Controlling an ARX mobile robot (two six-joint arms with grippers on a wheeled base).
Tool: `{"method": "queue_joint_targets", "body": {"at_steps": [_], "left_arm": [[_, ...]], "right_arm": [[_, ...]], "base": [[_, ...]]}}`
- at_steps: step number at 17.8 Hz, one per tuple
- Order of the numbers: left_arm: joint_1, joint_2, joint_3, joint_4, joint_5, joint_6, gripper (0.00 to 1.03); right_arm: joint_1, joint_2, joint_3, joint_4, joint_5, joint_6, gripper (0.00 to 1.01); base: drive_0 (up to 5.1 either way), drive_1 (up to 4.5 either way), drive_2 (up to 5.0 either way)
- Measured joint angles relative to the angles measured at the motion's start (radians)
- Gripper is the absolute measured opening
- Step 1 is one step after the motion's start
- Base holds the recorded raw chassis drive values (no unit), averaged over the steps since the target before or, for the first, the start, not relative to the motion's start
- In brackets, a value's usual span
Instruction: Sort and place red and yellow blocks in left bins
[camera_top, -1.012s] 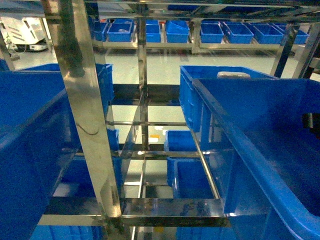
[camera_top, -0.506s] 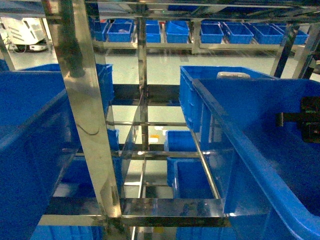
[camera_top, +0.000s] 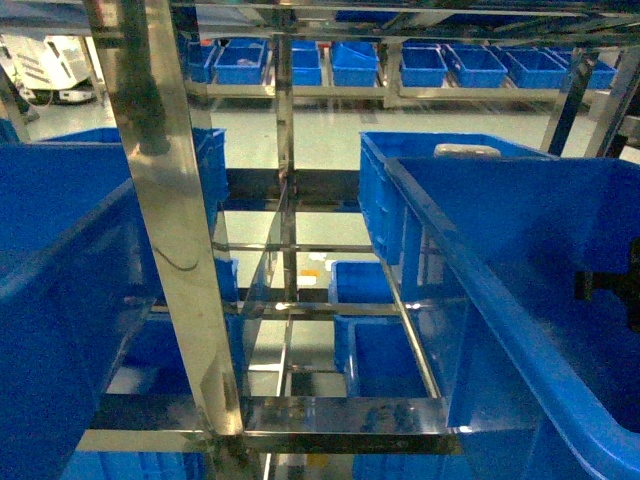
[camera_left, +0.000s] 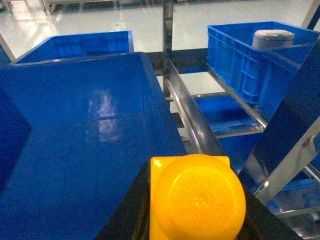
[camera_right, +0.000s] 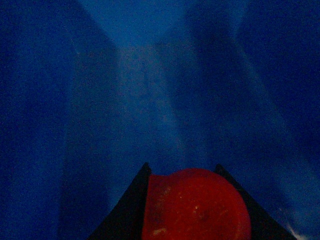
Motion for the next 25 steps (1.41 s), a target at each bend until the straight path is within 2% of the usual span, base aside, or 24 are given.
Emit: {"method": "queue_joint_targets", "body": {"at_steps": [3, 6, 7, 8, 14, 21, 22, 25], "left_arm": [[0.0, 0.0, 0.0, 0.0, 0.0, 0.0, 0.26], [0.0, 0.0, 0.0, 0.0, 0.0, 0.0, 0.26], [0.0, 0.0, 0.0, 0.0, 0.0, 0.0, 0.26], [0.0, 0.0, 0.0, 0.0, -0.001, 0.0, 0.26], [0.0, 0.0, 0.0, 0.0, 0.0, 0.0, 0.26], [0.0, 0.0, 0.0, 0.0, 0.0, 0.0, 0.26], [0.0, 0.0, 0.0, 0.0, 0.0, 0.0, 0.26], [0.0, 0.0, 0.0, 0.0, 0.0, 0.0, 0.26]], "right_arm": [[-0.027, -0.03, -0.008, 0.034, -0.049, -0.027, 0.28], [-0.037, -0.035, 0.017, -0.027, -0.112, -0.032, 0.28], [-0.037, -0.037, 0.049, -0.057, -0.179, -0.019, 0.28], [-0.037, -0.043, 0.068, -0.061, -0.216, -0.004, 0.28], [-0.057, -0.043, 0.076, -0.08, -0.238, -0.002, 0.28], [-0.075, -0.034, 0.077, -0.058, -0.221, -0.005, 0.28], [-0.075, -0.027, 0.069, -0.042, -0.207, -0.005, 0.28], [-0.071, -0.022, 0.028, -0.024, -0.193, 0.006, 0.28]], "base": [[0.0, 0.0, 0.0], [0.0, 0.0, 0.0], [0.0, 0.0, 0.0], [0.0, 0.0, 0.0], [0.0, 0.0, 0.0], [0.0, 0.0, 0.0], [0.0, 0.0, 0.0], [0.0, 0.0, 0.0]]}}
